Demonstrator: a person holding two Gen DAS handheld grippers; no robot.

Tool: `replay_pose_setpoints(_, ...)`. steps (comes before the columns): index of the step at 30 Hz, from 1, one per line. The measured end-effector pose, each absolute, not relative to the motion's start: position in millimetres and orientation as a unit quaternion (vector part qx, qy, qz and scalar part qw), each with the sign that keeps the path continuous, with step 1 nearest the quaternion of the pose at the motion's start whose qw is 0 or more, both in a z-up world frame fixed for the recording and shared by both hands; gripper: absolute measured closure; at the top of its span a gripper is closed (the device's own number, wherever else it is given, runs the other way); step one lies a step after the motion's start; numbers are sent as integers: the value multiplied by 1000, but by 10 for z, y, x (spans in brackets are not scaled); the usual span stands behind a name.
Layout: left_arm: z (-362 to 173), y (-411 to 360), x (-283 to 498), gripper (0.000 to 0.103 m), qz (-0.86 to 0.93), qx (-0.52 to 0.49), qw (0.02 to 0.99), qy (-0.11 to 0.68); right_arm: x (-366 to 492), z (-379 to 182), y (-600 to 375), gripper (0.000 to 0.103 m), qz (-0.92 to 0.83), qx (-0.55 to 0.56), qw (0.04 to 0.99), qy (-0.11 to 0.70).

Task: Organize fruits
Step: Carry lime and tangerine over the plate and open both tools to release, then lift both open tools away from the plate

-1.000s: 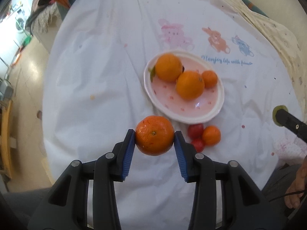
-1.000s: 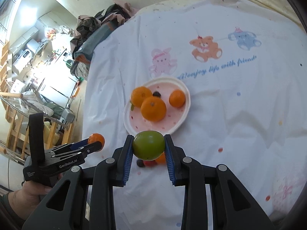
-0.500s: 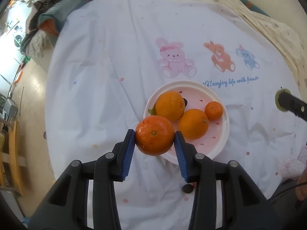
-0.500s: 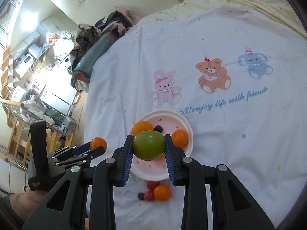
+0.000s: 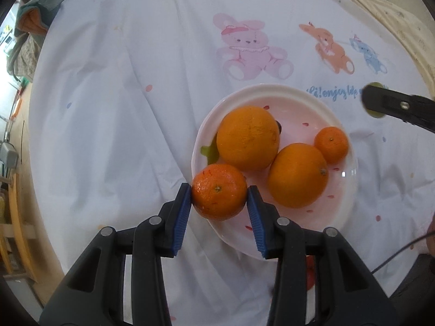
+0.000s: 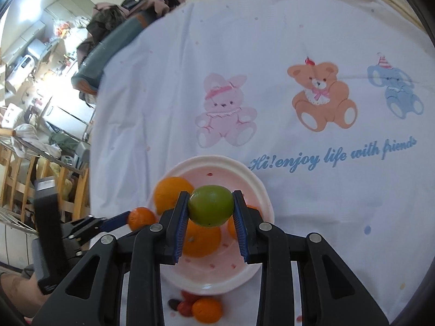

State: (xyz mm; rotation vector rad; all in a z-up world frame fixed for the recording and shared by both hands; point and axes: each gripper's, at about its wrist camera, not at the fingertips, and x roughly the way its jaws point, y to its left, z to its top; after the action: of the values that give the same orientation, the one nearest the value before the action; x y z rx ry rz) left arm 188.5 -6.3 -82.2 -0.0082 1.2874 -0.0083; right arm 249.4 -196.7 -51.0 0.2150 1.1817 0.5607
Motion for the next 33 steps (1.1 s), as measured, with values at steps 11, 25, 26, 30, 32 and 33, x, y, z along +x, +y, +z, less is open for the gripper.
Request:
replay_pose_setpoints(11, -929, -142, 1932, 65, -2, 4, 792, 610, 2716, -1138, -1945, 70, 252, 131, 759, 586)
replay_pose_setpoints(25, -911, -149, 1939, 26, -1, 7, 789, 614, 2740, -1171, -1980, 67, 239, 141, 764, 583)
replay_pose_setpoints(26, -894, -164, 1935, 21, -3, 8, 791, 612, 2741, -1166, -1983, 67, 237, 139, 765, 583)
replay_pose_setpoints(30, -863, -195, 1935, 20, -12, 6, 788, 615, 2741, -1131, -2007, 52, 233, 144, 767, 580)
replay_pose_setpoints(32, -843, -182, 1927, 20, -12, 2, 790, 613, 2738, -1086, -2027, 44, 237, 154, 767, 576)
replay_pose_setpoints(33, -833, -174, 1925, 20, -11, 0, 791, 612, 2734, -1052, -2033, 42, 234, 151, 771, 573)
